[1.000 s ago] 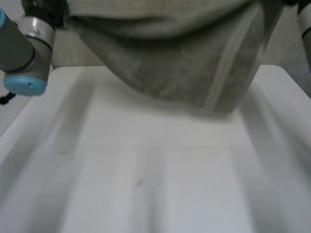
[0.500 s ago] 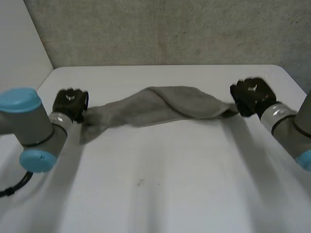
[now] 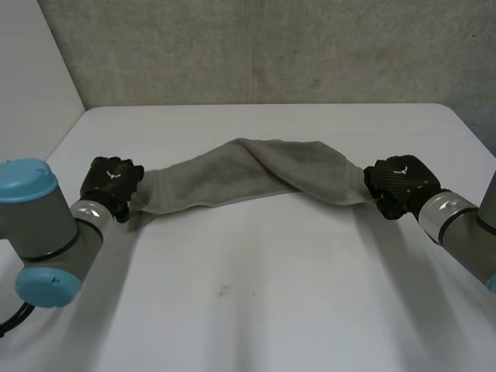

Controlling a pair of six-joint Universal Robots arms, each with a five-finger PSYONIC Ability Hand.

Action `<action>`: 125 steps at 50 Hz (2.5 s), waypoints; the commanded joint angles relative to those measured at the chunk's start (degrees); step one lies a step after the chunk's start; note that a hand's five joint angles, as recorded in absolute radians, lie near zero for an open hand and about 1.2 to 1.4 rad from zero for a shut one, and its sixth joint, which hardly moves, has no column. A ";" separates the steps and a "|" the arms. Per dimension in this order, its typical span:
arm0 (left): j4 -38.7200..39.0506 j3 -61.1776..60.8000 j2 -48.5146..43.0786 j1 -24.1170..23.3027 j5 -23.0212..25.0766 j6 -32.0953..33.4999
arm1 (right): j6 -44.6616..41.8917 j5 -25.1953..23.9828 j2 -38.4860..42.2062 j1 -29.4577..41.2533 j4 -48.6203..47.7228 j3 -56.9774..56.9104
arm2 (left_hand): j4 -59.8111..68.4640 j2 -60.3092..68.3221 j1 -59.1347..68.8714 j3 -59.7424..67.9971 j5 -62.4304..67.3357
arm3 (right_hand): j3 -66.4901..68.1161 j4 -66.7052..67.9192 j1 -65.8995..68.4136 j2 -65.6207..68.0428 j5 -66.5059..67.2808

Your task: Fold the towel.

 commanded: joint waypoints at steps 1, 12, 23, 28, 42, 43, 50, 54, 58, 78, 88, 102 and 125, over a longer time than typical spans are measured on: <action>2.03 -0.03 -2.26 -1.20 0.19 -0.10 | -0.10 -0.06 -1.62 -0.18 -0.08 1.16 | 3.82 3.73 3.57 3.70 3.93 | 11.76 11.69 24.76 12.94 13.36; 2.12 0.58 -3.92 -2.96 3.09 0.08 | -0.80 0.02 -1.71 -0.09 -0.16 1.34 | 5.00 4.90 4.74 4.87 5.11 | 11.76 11.69 24.76 12.94 13.36; 2.21 4.27 -7.17 -3.14 3.18 0.34 | -1.16 0.02 -1.62 -0.09 -0.08 1.07 | 46.62 46.53 46.37 46.50 46.73 | 11.76 11.69 24.76 12.94 13.36; 1.59 6.91 -7.62 -3.14 2.22 0.25 | -1.42 0.29 -1.71 -0.53 0.62 0.11 | 51.74 51.65 51.49 51.62 51.85 | 11.76 11.69 24.76 12.94 13.36; -8.76 4.98 16.25 -3.49 1.69 -0.27 | -9.15 0.81 -13.48 -3.78 19.22 -12.17 | 51.74 51.65 51.49 51.62 51.85 | 11.76 11.69 24.76 12.94 13.36; -8.78 4.98 16.29 -3.49 1.69 -0.27 | -9.16 0.81 -13.49 -3.78 19.26 -12.20 | 51.74 51.65 51.49 51.62 51.85 | 11.76 11.69 24.76 12.94 13.36; -22.99 8.92 25.07 -2.09 1.69 -0.27 | -14.15 0.20 -17.71 -8.35 38.21 -23.52 | 51.74 51.65 51.49 51.62 51.85 | 11.76 11.69 24.76 12.94 13.36; -27.94 10.16 25.16 -0.42 1.69 -0.27 | -18.03 0.29 -16.83 -9.32 43.25 -24.59 | 51.74 51.65 51.49 51.62 51.85 | 11.76 11.69 24.76 12.94 13.36; -32.06 10.17 22.98 3.09 2.13 -0.01 | -23.99 1.78 -11.67 -9.06 45.71 -23.45 | 51.74 51.65 51.49 51.62 51.85 | 11.76 11.69 24.76 12.94 13.36; -32.69 25.72 -4.98 2.13 1.60 5.53 | -29.02 14.35 9.45 -0.09 36.31 -31.36 | 51.74 51.65 51.49 51.62 51.85 | 11.76 11.69 24.76 12.94 13.36; -13.23 62.26 -7.45 -2.17 -1.29 2.64 | -25.42 18.22 4.64 5.97 -6.16 -50.52 | 51.74 51.65 51.49 51.62 51.85 | 11.76 11.69 24.76 12.94 13.36; -4.47 42.68 1.17 -1.38 -3.15 -7.83 | -23.57 15.14 -3.73 6.50 -14.23 -29.34 | 51.74 51.65 51.49 51.62 51.85 | 11.76 11.69 24.76 12.94 13.36; 0.19 4.20 -3.76 -0.42 1.69 -9.50 | -21.02 11.36 8.67 5.27 -0.45 -8.33 | 51.74 51.65 51.49 51.62 51.85 | 11.76 11.69 24.76 12.94 13.36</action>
